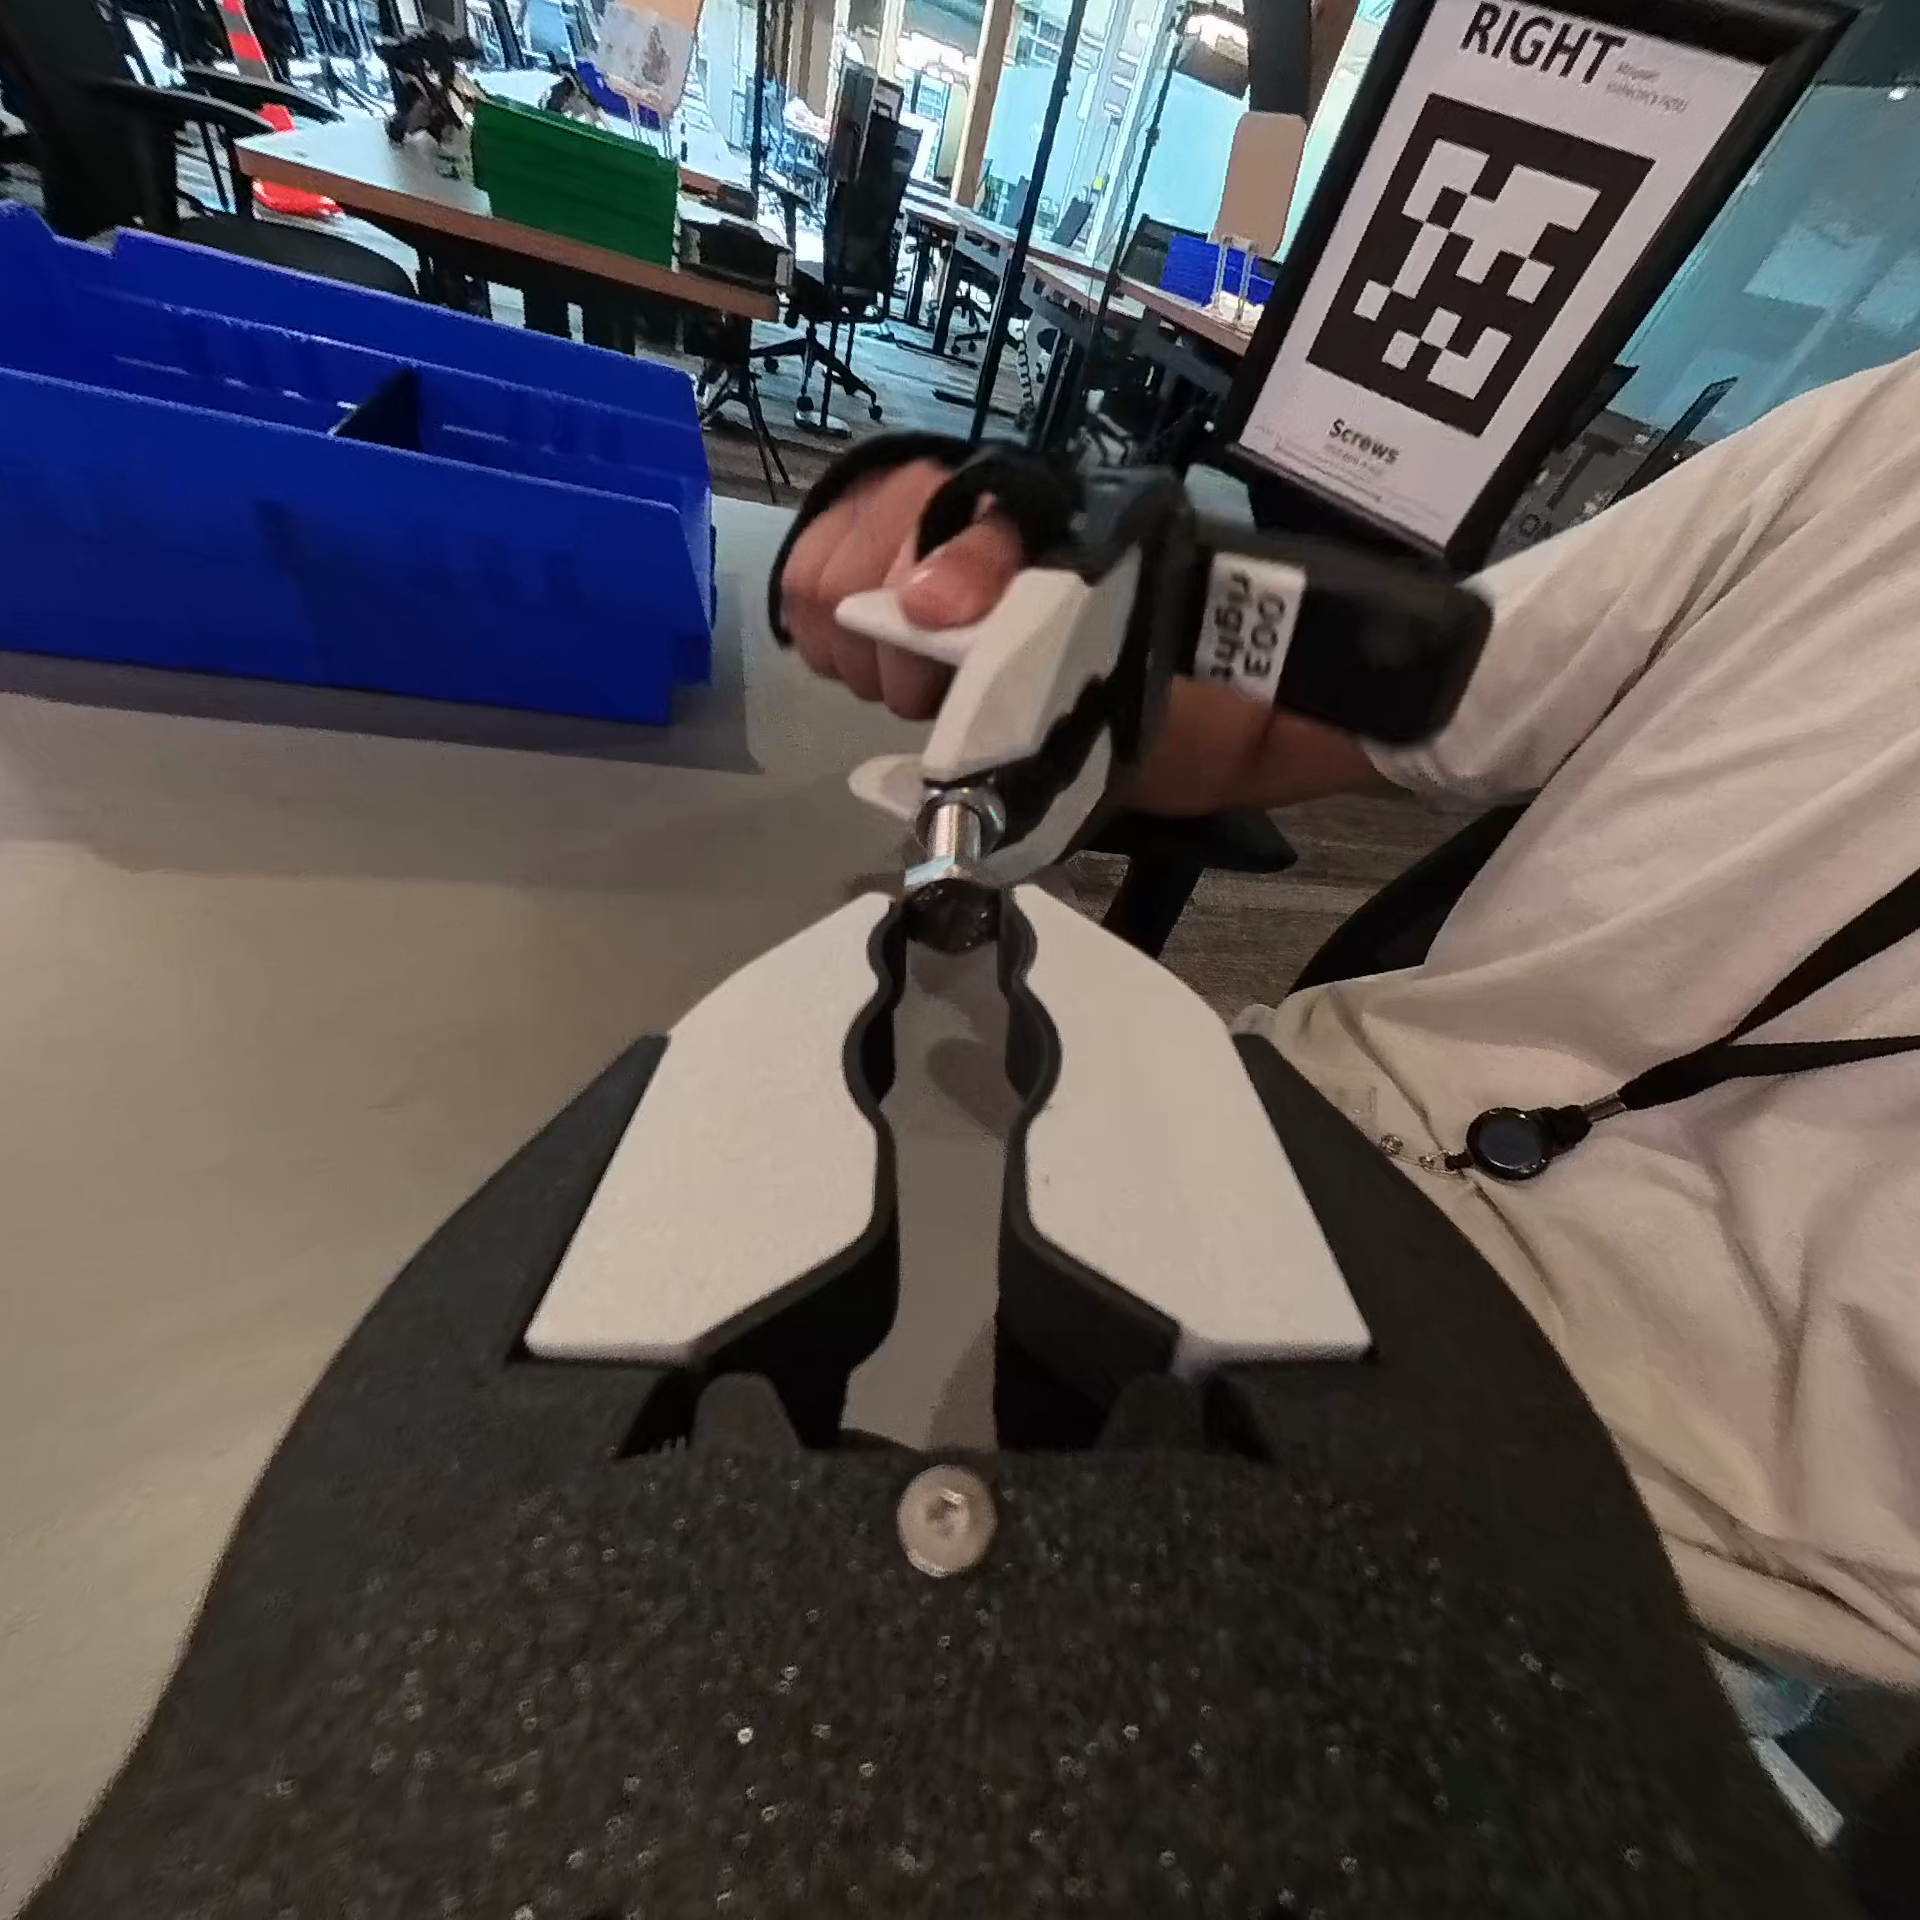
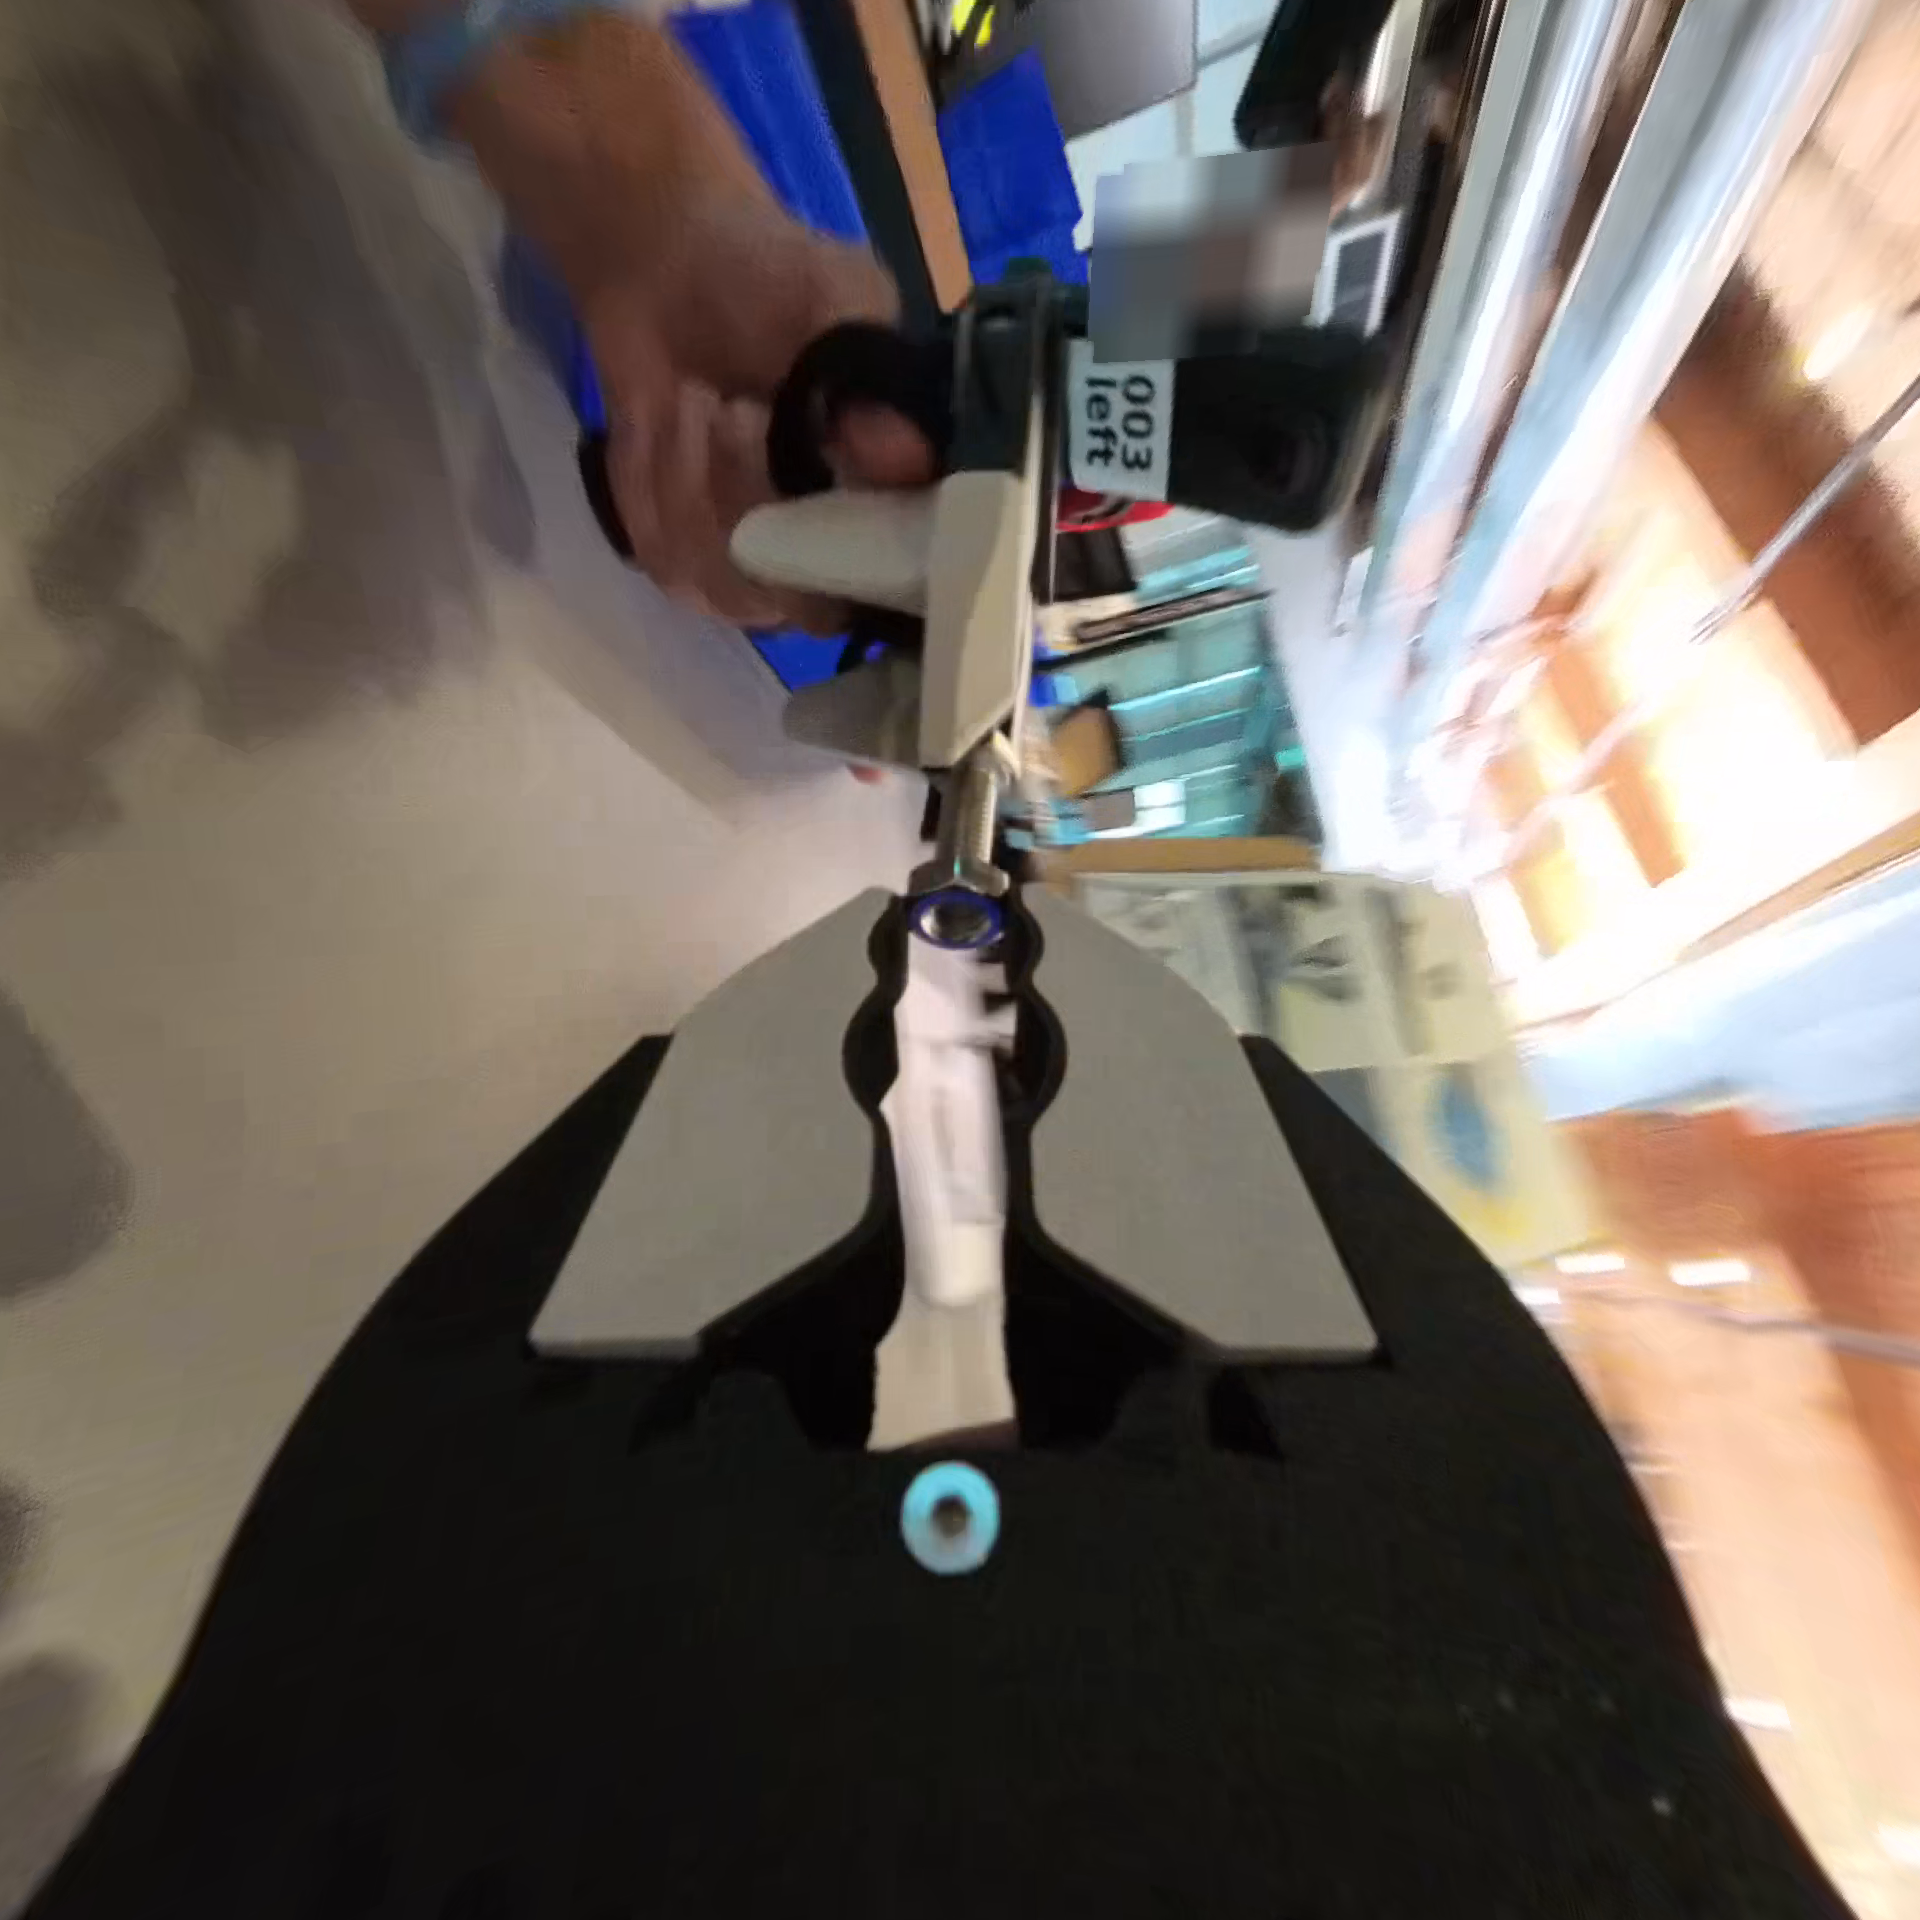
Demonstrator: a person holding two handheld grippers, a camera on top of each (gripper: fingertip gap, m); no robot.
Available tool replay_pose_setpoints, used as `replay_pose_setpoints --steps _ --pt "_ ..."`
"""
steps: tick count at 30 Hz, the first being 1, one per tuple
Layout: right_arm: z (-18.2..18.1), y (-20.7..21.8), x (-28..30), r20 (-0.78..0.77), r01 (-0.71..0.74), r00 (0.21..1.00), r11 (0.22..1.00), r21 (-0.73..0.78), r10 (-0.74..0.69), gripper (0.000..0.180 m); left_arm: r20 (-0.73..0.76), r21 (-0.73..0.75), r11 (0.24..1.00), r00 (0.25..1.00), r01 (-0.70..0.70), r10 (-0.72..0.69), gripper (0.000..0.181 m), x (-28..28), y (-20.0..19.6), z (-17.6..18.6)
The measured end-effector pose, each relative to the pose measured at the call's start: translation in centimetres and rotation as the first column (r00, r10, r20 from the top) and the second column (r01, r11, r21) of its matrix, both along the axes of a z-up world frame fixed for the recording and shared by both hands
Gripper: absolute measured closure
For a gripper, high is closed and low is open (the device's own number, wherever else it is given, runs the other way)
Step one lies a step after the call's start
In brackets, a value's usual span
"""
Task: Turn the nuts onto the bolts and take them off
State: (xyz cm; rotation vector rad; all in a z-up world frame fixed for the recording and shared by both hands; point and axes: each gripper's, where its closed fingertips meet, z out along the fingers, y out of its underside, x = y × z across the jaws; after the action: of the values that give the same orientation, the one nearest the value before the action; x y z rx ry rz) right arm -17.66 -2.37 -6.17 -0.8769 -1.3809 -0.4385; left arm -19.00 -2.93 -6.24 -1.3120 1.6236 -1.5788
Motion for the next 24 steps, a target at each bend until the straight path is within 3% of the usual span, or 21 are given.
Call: replay_pose_setpoints --steps 3,7,9,11,13,16,18,21,22,24 --pt "-0.2 -0.2 0.2 0.219 0.036 0.97 0.953 0.301 -0.105 0.163 -0.011 -0.006 1.0 1.0 -0.001 0.001 0.165 0.0 0.1 -0.2" --pt "0.8 -1.1 0.1 0.188 0.002 0.98 0.94 0.34 -0.07 0.163 0.024 -0.022 1.0 1.0 -0.005 0.005 0.164 -0.3 0.4 0.6" --pt "0.8 -0.3 0.5 0.102 0.046 0.992 0.979 0.197 -0.068 0.163 0.04 -0.007 0.999 0.999 -0.033 0.033 0.164 -0.4 0.8 0.9" --pt "2.2 0.2 0.8 -0.196 0.024 0.98 0.999 -0.046 -0.032 0.163 0.067 0.037 0.992 0.991 -0.122 0.119 0.164 -0.2 2.1 1.3" --pt "2.5 1.0 0.5 -0.492 -0.157 0.869 0.908 -0.387 -0.059 0.162 0.084 0.099 0.959 0.962 -0.267 0.259 0.164 -0.1 4.0 1.6" --pt "2.6 2.8 0.6 -0.749 -0.439 0.616 0.683 -0.584 -0.245 0.163 0.096 0.202 0.84 0.864 -0.503 0.494 0.164 -0.5 6.2 1.6" --pt "1.5 4.4 1.3 -0.776 -0.505 0.502 0.6 -0.621 -0.381 0.163 0.128 0.284 0.619 0.669 -0.732 0.732 0.164 -2.1 8.5 1.1" --pt "-0.8 6.2 2.6 -0.755 -0.464 0.427 0.596 -0.655 -0.498 0.163 0.173 0.346 0.288 0.363 -0.893 0.916 0.164 -5.9 9.8 -0.3" --pt "-1.4 6.6 3.0 -0.738 -0.431 0.426 0.6 -0.674 -0.523 0.163 0.171 0.34 0.227 0.297 -0.913 0.939 0.164 -6.9 9.8 -0.8" --pt "-1.1 6.7 3.2 -0.74 -0.399 0.432 0.627 -0.669 -0.515 0.163 0.143 0.293 0.194 0.243 -0.936 0.959 0.164 -7.9 9.6 -1.5"
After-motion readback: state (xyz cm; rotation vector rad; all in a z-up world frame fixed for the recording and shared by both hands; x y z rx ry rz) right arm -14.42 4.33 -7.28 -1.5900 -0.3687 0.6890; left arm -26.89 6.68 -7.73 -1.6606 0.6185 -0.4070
